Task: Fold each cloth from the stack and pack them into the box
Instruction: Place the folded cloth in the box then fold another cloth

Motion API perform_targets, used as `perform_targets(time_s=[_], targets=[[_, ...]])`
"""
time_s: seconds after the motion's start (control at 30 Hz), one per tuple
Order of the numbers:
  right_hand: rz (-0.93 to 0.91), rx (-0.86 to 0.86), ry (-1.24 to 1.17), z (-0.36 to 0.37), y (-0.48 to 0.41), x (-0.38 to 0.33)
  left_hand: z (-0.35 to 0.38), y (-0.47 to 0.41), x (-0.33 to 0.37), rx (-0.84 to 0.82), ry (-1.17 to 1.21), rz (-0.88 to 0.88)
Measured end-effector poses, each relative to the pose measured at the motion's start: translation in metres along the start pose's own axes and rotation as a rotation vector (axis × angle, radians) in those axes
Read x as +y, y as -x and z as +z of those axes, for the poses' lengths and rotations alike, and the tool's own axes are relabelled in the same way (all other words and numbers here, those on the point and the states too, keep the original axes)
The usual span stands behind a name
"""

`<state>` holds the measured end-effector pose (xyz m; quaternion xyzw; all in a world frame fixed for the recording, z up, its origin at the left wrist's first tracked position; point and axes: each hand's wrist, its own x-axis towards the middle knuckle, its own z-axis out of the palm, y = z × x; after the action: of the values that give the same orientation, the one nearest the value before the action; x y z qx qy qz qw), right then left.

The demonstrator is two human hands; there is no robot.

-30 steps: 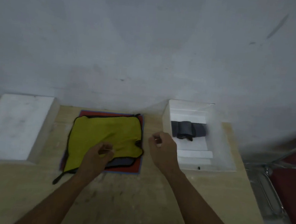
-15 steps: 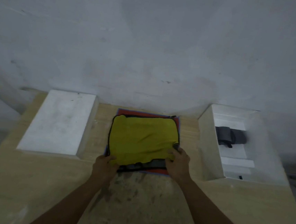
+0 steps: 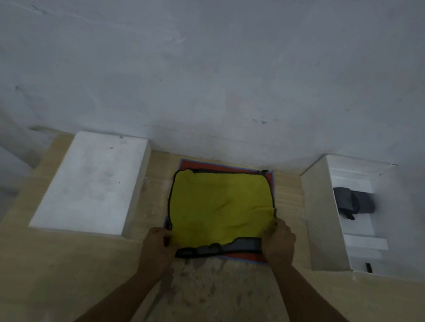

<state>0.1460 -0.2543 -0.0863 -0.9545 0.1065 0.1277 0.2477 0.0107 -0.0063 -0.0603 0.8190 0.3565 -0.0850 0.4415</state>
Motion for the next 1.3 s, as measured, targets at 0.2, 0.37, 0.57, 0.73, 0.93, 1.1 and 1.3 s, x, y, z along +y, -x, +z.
perform_targets(time_s=[0.2,0.37,0.57,0.73,0.93,1.1,1.3], targets=[[-0.027,0.083,0.088,-0.005,-0.003,0.000,-0.013,-0.009,0.002,-0.085,0.269,-0.097],[0.017,0.097,-0.248,-0.025,0.010,-0.013,-0.023,-0.014,0.006,-0.085,0.418,-0.105],[-0.060,0.086,-0.469,-0.054,0.038,-0.001,-0.032,0.000,0.003,-0.122,0.610,-0.055],[-0.004,-0.094,-0.631,-0.073,0.082,0.029,-0.035,0.039,-0.017,-0.159,0.647,-0.021],[0.134,-0.286,-0.624,-0.075,0.134,0.087,-0.035,0.099,-0.063,-0.323,0.503,-0.055],[0.000,-0.575,-0.389,-0.076,0.174,0.124,-0.037,0.140,-0.084,-0.436,0.247,-0.041],[-0.097,-0.755,-0.136,-0.073,0.190,0.152,-0.039,0.145,-0.107,-0.506,-0.087,0.072]])
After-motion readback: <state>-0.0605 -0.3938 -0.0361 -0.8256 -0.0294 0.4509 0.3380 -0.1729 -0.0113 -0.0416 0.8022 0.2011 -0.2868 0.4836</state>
